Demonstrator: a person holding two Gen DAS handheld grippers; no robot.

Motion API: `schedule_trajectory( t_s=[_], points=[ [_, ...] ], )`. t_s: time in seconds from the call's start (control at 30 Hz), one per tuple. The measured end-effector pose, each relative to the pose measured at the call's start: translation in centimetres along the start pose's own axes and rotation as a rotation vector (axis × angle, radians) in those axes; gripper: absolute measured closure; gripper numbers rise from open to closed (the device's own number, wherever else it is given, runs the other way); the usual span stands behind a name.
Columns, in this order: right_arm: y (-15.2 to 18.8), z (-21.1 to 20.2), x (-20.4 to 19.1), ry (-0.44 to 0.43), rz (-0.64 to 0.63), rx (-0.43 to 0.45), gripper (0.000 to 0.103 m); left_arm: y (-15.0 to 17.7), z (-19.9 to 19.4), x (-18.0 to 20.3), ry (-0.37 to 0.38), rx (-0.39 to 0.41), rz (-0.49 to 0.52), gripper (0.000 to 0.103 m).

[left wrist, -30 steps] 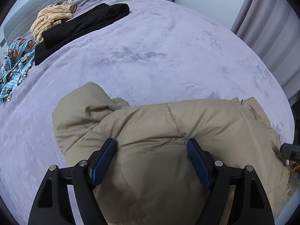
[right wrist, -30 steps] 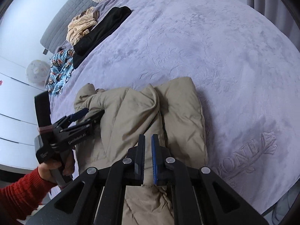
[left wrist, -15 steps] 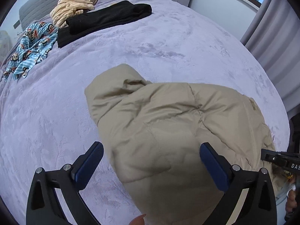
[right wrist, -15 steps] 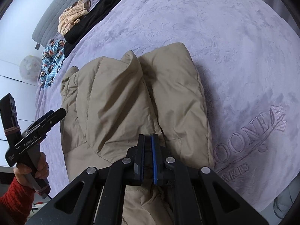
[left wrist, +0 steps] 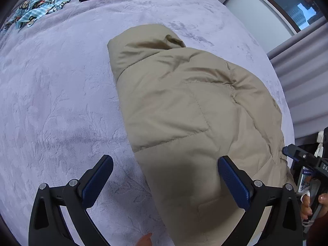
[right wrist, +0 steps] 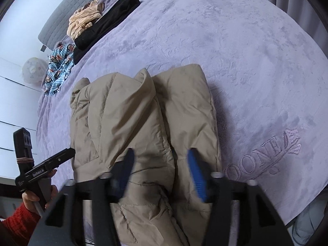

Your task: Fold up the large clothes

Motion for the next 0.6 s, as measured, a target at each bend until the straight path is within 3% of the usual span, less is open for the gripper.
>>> schedule_trajectory(
  t_s=[0.33, 0.5, 0.6],
  points=[
    [-1.6, -0.4, 3.2, 0.009, 0.034, 0.003, 0.019, 1.5, 1.4, -3.8, 0.257, -0.108, -0.111, 0.0],
    [-2.0, 0.3, 5.8, -0.104, 0.096, -0.03, 0.0, 2.3, 3.0, -5.1, 0.362, -0.158, -0.133, 0.0],
    [-2.4, 1.0, 7.0, -0.164, 0.12, -0.058, 0.0, 2.6, 4.3, -5.5, 0.485, -0.191, -0.17, 0.0]
  ],
)
Point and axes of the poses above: each gripper's, at about its wrist camera, not at the fingertips, and z roughly the way its jaws point, x to its right, y to its underside, the point moved 1 cm from there along z, roughly the way its jaws point, and after that the axes turned 11 degrees about -x, right-handed, at the moved point
